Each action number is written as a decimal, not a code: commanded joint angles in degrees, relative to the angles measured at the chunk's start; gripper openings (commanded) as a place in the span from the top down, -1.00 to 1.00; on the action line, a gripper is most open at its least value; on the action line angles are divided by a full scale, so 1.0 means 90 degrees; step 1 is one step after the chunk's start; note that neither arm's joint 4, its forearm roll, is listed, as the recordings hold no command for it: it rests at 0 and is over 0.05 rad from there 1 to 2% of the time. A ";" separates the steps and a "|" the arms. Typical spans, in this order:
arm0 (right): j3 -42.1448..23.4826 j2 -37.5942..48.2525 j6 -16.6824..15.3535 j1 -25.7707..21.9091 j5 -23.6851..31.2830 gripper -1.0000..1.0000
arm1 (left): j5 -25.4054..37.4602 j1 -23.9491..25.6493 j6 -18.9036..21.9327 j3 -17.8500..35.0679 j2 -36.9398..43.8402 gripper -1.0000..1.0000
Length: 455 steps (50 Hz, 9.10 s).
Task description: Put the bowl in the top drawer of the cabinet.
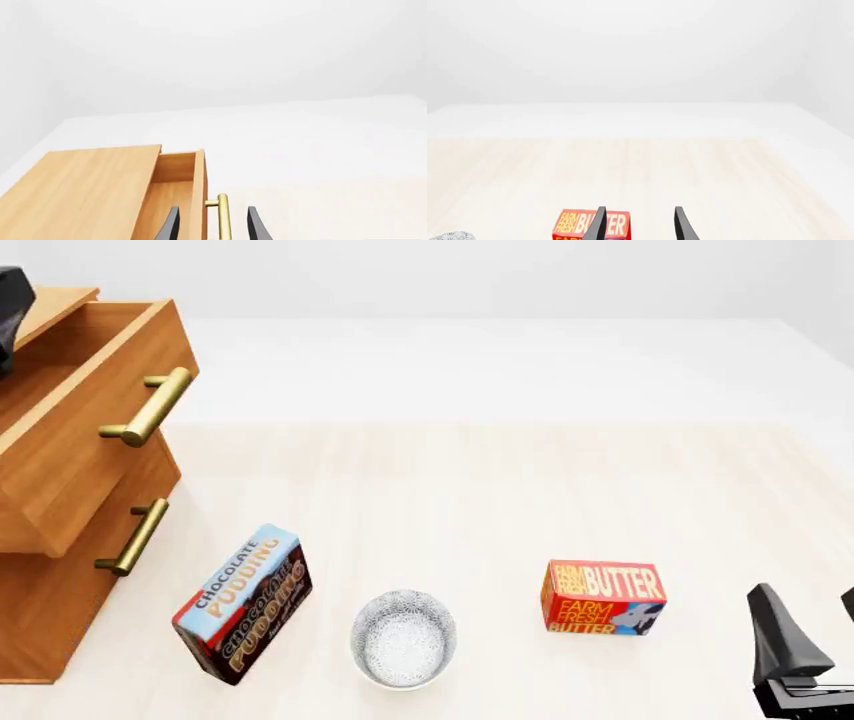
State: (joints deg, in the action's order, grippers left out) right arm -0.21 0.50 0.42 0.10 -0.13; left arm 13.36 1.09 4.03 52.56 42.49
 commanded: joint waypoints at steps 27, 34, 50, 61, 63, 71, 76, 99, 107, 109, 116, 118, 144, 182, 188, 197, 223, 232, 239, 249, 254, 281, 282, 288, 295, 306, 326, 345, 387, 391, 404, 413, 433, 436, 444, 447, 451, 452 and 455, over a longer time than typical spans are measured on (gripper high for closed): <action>0.0000 -0.0001 -0.0002 0.0000 0.0000 -1.00 | -0.0340 -0.0271 -0.0360 -0.0194 0.0924 -1.00; 0.0000 0.0000 0.0000 0.0000 0.0000 -1.00 | -0.0354 -0.0373 -0.0416 -0.0199 0.1044 -1.00; 0.0000 0.0000 -0.0001 0.0000 0.0000 -1.00 | -0.0327 -0.0474 -0.0585 -0.0226 0.1268 -1.00; 0.0000 -0.0001 -0.0001 0.0000 0.0000 -1.00 | -0.0286 -0.0470 -0.0716 -0.0206 0.1471 -1.00; 0.0000 0.0001 -0.0001 0.0000 0.0000 -1.00 | -0.0291 -0.0469 -0.0702 -0.0217 0.1475 -1.00; 0.0000 0.0001 0.0001 0.0000 0.0000 -1.00 | -0.0265 -0.0518 -0.0821 -0.0215 0.1669 -1.00; 0.0000 -0.0001 0.0000 0.0000 0.0000 -1.00 | -0.0287 -0.0507 -0.0831 -0.0251 0.1755 -1.00; 0.0000 0.0000 -0.0001 0.0000 0.0000 -1.00 | -0.0104 -0.0350 -0.1101 -0.0246 0.1995 -1.00; 0.0000 0.0000 -0.0001 0.0001 0.0000 -1.00 | -0.0098 -0.0287 -0.1204 -0.0275 0.2089 -1.00; 0.0000 0.0002 -0.0004 -0.0001 0.0000 -1.00 | -0.0098 -0.0261 -0.1249 -0.0283 0.2141 -1.00; 0.0000 0.0000 0.0002 0.0000 0.0000 -1.00 | -0.0061 -0.0145 -0.1343 -0.0294 0.2219 -1.00; 0.0000 0.0000 -0.0002 0.0000 0.0000 -1.00 | -0.0054 -0.0136 -0.1359 -0.0300 0.2227 -1.00; 0.0000 0.0000 0.0000 0.0000 0.0000 -1.00 | -0.0022 0.0201 -0.1602 -0.0510 0.2375 -1.00; 0.0000 -0.0001 -0.0001 0.0001 0.0000 -1.00 | 0.0109 0.0653 -0.1387 -0.0553 0.2589 -1.00; 0.0000 0.0001 0.0002 0.0003 0.0000 -1.00 | 0.0159 0.0819 -0.1403 -0.0581 0.2558 -1.00; 0.0000 -0.0001 0.0000 0.0000 0.0000 -1.00 | 0.0175 0.0983 -0.1353 -0.0593 0.2538 -1.00; 0.0000 -0.0002 0.0000 0.0000 0.0000 -1.00 | 0.0174 0.1394 -0.1175 -0.0458 0.2519 -1.00; 0.0000 0.0000 0.0001 -0.0001 0.0000 -1.00 | 0.0101 0.1532 -0.1126 -0.0342 0.2703 -1.00; 0.0000 -0.0001 -0.0001 0.0001 0.0000 -1.00 | 0.0086 0.1659 -0.1162 -0.0329 0.2732 -1.00; 0.0000 0.0002 -0.0001 -0.0002 0.0000 -1.00 | 0.0077 0.1761 -0.1193 -0.0325 0.2769 -1.00; 0.0000 0.0000 -0.0001 0.0000 0.0000 -1.00 | 0.0056 0.1844 -0.1215 -0.0360 0.2761 -1.00; 0.0000 0.0000 -0.0001 -0.0001 0.0000 -1.00 | 0.0070 0.2364 -0.1238 -0.0435 0.2738 -1.00; 0.0000 0.0000 -0.0002 0.0000 0.0000 -1.00 | 0.0065 0.2410 -0.1210 -0.0437 0.2717 -1.00; 0.0000 0.0002 0.0001 -0.0001 0.0000 -1.00 | 0.0061 0.2520 -0.1294 -0.0449 0.2727 -1.00; 0.0000 0.0000 -0.0001 0.0001 0.0000 -1.00 | 0.0099 0.2747 -0.1433 -0.0454 0.2665 -1.00; 0.0000 0.0001 -0.0001 0.0001 0.0000 -1.00 | 0.0375 0.2554 -0.1338 -0.0245 0.2281 -1.00; 0.0000 0.0001 0.0001 0.0001 0.0000 -1.00 | 0.0714 0.2480 -0.1381 -0.0125 0.1675 -1.00; 0.0000 0.0000 -0.0001 0.0000 0.0000 -1.00 | 0.1039 0.2408 -0.1280 0.0053 0.1222 -1.00; 0.0000 0.0000 0.0000 0.0000 0.0000 -1.00 | 0.1928 0.2744 -0.1180 0.0315 -0.0046 -1.00; 0.0000 0.0002 -0.0001 -0.0001 0.0000 -1.00 | 0.2015 0.2786 -0.1152 0.0275 -0.0195 -1.00; 0.0000 0.0000 -0.0002 0.0000 0.0000 -1.00 | 0.2169 0.2858 -0.1168 0.0092 -0.0505 -1.00; 0.0000 0.0002 -0.0001 -0.0001 0.0000 -1.00 | 0.2237 0.2941 -0.1236 -0.0091 -0.0731 -1.00; 0.0000 0.0000 0.0001 0.0001 0.0000 -1.00 | 0.2201 0.3369 -0.1527 -0.0394 -0.0940 -1.00; 0.0000 0.0001 0.0000 0.0000 0.0000 -1.00 | 0.2136 0.3424 -0.1547 -0.0490 -0.0909 -1.00; 0.0000 0.0000 0.0001 0.0000 0.0000 -1.00 | 0.2022 0.3651 -0.1561 -0.0602 -0.0836 -1.00; 0.0000 0.0001 -0.0001 0.0001 0.0000 -1.00 | 0.1950 0.3809 -0.1528 -0.0633 -0.0757 -1.00; 0.0000 0.0000 -0.0001 0.0000 0.0000 -1.00 | 0.1882 0.3874 -0.1479 -0.0663 -0.0690 -1.00; 0.0000 0.0000 -0.0001 0.0000 0.0000 -1.00 | 0.1851 0.3892 -0.1346 -0.0665 -0.0697 -1.00; 0.0000 0.0001 0.0000 0.0000 0.0000 -1.00 | 0.1824 0.3971 -0.1426 -0.0716 -0.0618 -1.00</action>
State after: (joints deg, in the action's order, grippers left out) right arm -0.21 0.51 0.42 0.11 -0.13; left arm 31.05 34.48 -9.20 47.21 35.67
